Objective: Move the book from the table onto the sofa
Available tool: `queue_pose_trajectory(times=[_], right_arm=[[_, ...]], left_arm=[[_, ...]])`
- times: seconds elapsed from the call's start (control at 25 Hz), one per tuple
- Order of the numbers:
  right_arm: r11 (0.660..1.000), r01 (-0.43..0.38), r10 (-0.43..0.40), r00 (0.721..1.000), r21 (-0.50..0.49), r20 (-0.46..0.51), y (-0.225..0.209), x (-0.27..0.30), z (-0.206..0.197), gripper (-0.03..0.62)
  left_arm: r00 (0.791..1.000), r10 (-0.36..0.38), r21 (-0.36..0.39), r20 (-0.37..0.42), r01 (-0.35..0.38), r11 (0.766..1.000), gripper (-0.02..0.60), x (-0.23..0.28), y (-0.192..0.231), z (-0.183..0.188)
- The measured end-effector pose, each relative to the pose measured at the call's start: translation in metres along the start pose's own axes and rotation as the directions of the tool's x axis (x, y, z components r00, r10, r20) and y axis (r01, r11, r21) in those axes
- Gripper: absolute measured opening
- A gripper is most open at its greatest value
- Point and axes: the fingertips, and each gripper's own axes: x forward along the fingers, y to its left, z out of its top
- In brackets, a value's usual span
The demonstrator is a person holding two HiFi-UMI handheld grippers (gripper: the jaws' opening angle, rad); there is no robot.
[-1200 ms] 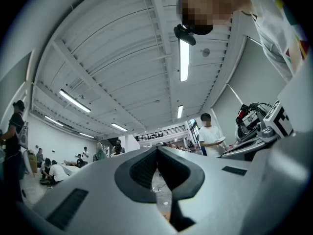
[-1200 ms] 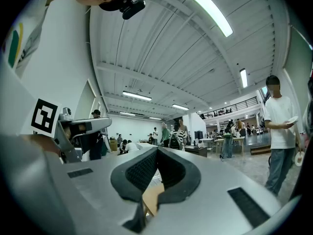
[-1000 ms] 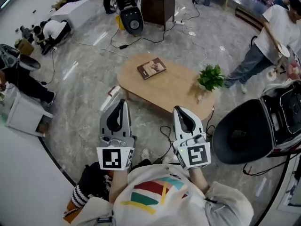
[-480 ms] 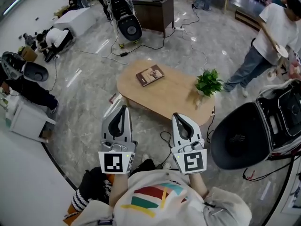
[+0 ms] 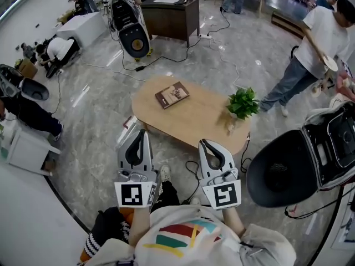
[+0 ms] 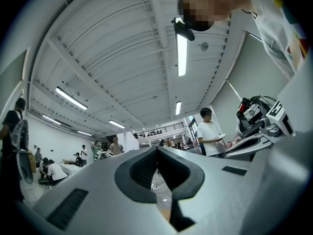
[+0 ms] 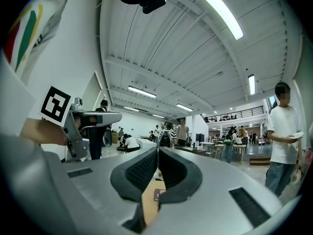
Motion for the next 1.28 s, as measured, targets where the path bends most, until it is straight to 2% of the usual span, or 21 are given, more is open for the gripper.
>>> queue_pose_trajectory(times=[0.32,0.6,0.72,0.92,1.08,1.28], right_arm=[[0.999,0.040,-0.040,0.999,-0.003,-0.017,-0.008,0.098,-0.011,0.015],[1.000,0.022,-0.022,1.000,-0.006,0.011,0.005,0.234,0.004,0.015],[1.000,0.019,-0.019,1.000,0.002,0.025,0.014,0.293,0.011,0.015],[0.999,0.035,-0.034,0.998,-0.015,0.045,0.023,0.360,0.018,0.015],[0.999,0.038,-0.038,0.999,-0.035,-0.017,0.025,0.388,0.007,0.015],[1.000,0.000,0.000,0.999,0.000,-0.049,0.024,0.423,0.000,0.015]], left_arm=[[1.000,-0.018,-0.033,0.025,0.019,0.999,0.008,0.067,0.069,-0.041],[0.999,0.012,-0.061,0.031,-0.011,0.998,0.008,0.125,0.181,-0.071],[0.999,0.016,-0.046,0.029,-0.014,0.999,0.008,0.149,0.226,-0.081],[1.000,0.015,-0.048,0.018,-0.014,0.999,0.008,0.178,0.286,-0.101],[0.999,0.044,-0.093,0.005,-0.044,0.995,0.008,0.193,0.317,-0.119],[0.998,0.062,-0.140,0.012,-0.060,0.988,0.008,0.203,0.328,-0.131]])
